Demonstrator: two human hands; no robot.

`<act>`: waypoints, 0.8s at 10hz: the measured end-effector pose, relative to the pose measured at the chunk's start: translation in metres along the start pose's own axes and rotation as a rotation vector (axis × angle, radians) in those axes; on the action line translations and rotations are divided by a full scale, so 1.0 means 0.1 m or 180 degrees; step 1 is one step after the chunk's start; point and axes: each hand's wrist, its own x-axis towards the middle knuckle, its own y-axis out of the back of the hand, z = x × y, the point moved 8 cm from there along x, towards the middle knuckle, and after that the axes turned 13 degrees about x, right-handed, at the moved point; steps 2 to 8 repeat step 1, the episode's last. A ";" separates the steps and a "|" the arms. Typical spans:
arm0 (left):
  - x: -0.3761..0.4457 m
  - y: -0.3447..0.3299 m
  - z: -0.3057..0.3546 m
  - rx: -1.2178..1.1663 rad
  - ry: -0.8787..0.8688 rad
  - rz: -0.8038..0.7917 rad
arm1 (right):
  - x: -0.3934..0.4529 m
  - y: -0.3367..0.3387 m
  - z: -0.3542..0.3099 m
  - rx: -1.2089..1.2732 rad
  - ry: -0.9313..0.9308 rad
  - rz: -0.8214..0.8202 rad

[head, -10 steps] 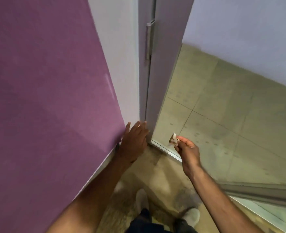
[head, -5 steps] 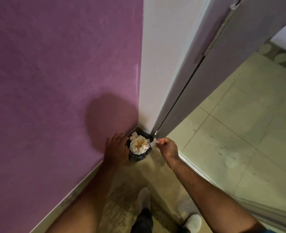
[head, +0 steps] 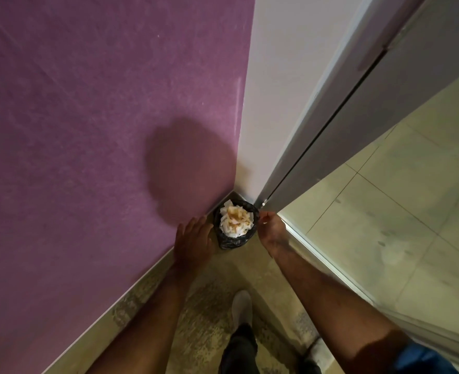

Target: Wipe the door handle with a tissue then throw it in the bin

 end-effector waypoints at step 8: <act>-0.03 -0.06 0.08 0.0073 -0.0105 0.0028 | -0.08 -0.01 0.12 0.0002 0.0119 -0.0069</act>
